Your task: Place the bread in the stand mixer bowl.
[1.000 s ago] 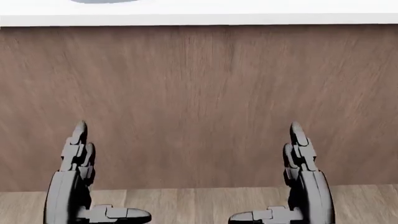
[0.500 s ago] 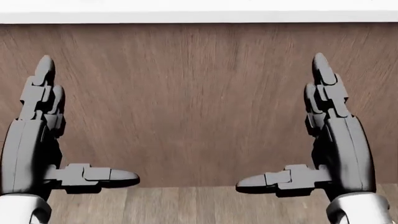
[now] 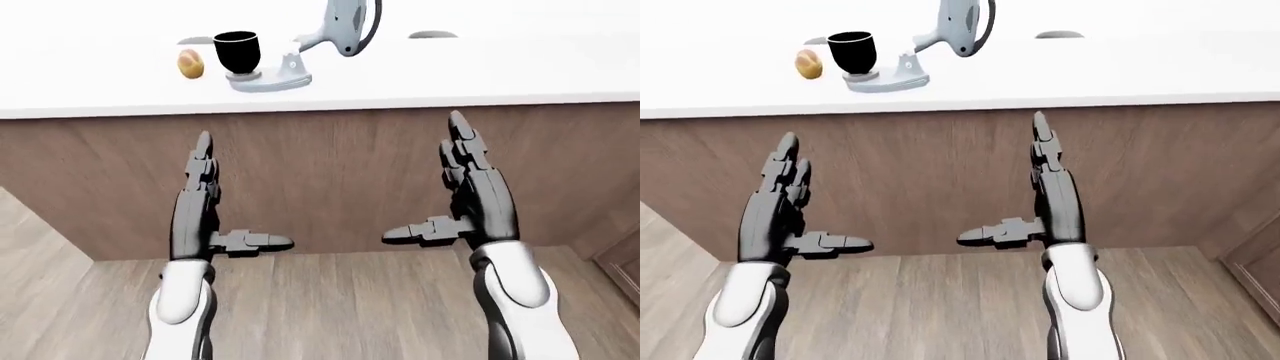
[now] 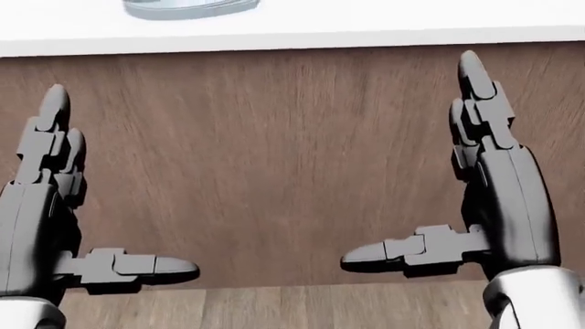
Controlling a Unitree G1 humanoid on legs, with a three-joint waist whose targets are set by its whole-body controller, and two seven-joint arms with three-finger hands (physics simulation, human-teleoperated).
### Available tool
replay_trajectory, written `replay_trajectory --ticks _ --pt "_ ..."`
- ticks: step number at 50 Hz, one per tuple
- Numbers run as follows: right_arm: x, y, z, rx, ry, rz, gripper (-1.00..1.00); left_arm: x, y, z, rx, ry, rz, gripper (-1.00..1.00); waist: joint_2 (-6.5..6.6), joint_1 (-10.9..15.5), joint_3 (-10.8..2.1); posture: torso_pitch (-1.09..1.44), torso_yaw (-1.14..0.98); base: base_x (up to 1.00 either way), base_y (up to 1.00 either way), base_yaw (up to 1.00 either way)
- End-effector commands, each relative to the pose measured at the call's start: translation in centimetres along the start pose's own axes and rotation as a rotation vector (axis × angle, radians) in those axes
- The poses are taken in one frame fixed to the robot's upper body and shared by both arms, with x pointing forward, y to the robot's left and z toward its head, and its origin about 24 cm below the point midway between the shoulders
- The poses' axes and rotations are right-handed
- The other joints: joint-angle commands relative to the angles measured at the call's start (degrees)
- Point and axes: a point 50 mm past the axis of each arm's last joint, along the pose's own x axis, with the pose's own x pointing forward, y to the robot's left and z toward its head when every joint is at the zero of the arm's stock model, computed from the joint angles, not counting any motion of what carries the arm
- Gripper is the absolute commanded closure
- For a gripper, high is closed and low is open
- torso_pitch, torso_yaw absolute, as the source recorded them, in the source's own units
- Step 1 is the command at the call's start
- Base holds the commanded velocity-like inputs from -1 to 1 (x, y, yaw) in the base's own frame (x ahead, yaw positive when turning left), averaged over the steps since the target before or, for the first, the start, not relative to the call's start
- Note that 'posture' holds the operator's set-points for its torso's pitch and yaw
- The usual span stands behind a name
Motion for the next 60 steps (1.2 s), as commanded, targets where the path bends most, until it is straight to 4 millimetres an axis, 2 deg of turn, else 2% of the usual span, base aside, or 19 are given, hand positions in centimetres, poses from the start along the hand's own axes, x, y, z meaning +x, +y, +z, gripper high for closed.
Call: replay_trajectory --ticks 1,8,11,13,15,21,23,25,26,27,30,35,44,47,49,50,51,56,60 --pt "-0.1 -0.5 1.5 -0.018 -0.082 -0.03 -1.0 0.0 -0.2 1.8 -0.003 -0.098 -0.01 -1.0 -0.26 -0.34 -0.82 0.0 0.0 0.0 0.21 0.0" --pt "-0.2 -0.5 1.5 -0.023 -0.078 -0.032 -1.0 -0.1 0.0 1.8 0.0 -0.101 -0.005 -1.0 -3.23 -0.34 -0.63 0.0 0.0 0.0 0.21 0.0" --pt "-0.2 -0.5 1.5 -0.028 -0.076 -0.03 -1.0 -0.1 0.0 1.8 0.002 -0.101 -0.003 -1.0 -6.17 -0.28 -1.15 0.0 0.0 0.0 0.21 0.0" --pt "-0.2 -0.5 1.6 -0.031 -0.077 -0.029 -1.0 -0.2 0.1 1.9 0.004 -0.103 -0.001 -1.0 -4.76 -0.67 -0.93 0.0 0.0 0.0 0.2 0.0" --pt "-0.2 -0.5 1.6 -0.034 -0.076 -0.029 -1.0 -0.2 0.2 1.9 0.005 -0.105 0.002 -1.0 -5.6 -0.36 -1.06 0.0 0.0 0.0 0.2 0.0" --pt "-0.2 -0.4 1.6 -0.038 -0.071 -0.023 -1.0 -0.3 0.3 2.0 0.006 -0.106 0.003 -1.0 -2.84 -0.26 -0.39 0.0 0.0 0.0 0.21 0.0" --pt "-0.2 -0.3 1.6 -0.041 -0.069 -0.022 -1.0 -0.2 0.3 2.0 0.006 -0.106 0.003 -1.0 -0.56 -0.46 -0.57 0.0 0.0 0.0 0.22 0.0" --pt "-0.2 -0.3 1.6 -0.043 -0.068 -0.02 -1.0 -0.2 0.3 1.9 0.007 -0.106 0.003 -1.0 4.1 -0.27 -1.92 0.0 0.0 0.0 0.21 0.0" --pt "-0.2 -0.3 1.6 -0.042 -0.072 -0.017 -1.0 -0.2 0.3 2.0 0.006 -0.107 0.004 -1.0 0.69 0.07 -0.91 0.0 0.0 0.0 0.29 0.0" --pt "-0.2 -0.3 1.6 -0.042 -0.072 -0.015 -1.0 -0.2 0.3 2.0 0.006 -0.107 0.005 -1.0 1.17 -0.11 -0.68 0.0 0.0 0.0 0.29 0.0" --pt "-0.2 -0.2 1.6 -0.043 -0.069 -0.015 -1.0 -0.3 0.3 2.1 0.006 -0.108 0.005 -1.0 -0.89 -0.13 -0.94 0.0 0.0 0.0 0.29 0.0" --pt "-0.1 -0.3 1.5 -0.045 -0.067 -0.015 -1.0 -0.3 0.3 2.0 0.007 -0.109 0.004 -1.0 -6.48 -0.3 -0.76 0.0 0.0 0.0 0.31 0.0" --pt "0.0 -0.3 1.4 -0.048 -0.065 -0.013 -1.0 -0.6 0.3 2.4 0.011 -0.118 0.002 -1.0 -3.65 -0.55 -0.49 0.0 0.0 0.0 0.34 0.0" --pt "0.0 -0.3 1.4 -0.048 -0.061 -0.013 -1.0 -0.7 0.3 2.5 0.012 -0.121 0.002 -1.0 -0.4 -0.86 -0.64 0.0 0.0 0.0 0.38 0.0" --pt "-0.1 -0.3 1.4 -0.048 -0.06 -0.011 -1.0 -0.7 0.3 2.7 0.012 -0.125 0.0 -1.0 4.69 -0.5 -2.09 0.0 0.0 0.0 0.38 0.0" --pt "-0.1 -0.2 1.5 -0.049 -0.059 -0.01 -1.0 -0.7 0.3 2.7 0.014 -0.126 0.0 -1.0 0.81 -0.23 -0.67 0.0 0.0 0.0 0.38 0.0" --pt "-0.1 -0.2 1.5 -0.048 -0.059 -0.01 -1.0 -0.7 0.4 2.8 0.012 -0.126 0.001 -1.0 1.61 -0.36 -0.53 0.0 0.0 0.0 0.41 0.0" --pt "-0.1 -0.2 1.5 -0.046 -0.056 -0.008 -1.0 -0.7 0.3 2.6 0.011 -0.123 -0.003 -1.0 -1.65 -0.29 -0.51 0.0 0.0 0.0 0.43 0.0" --pt "0.0 -0.3 1.4 -0.044 -0.058 -0.009 -1.0 -0.7 0.2 2.6 0.012 -0.123 -0.006 -1.0 -6.09 -0.37 -0.24 0.0 0.0 0.0 0.52 0.0"
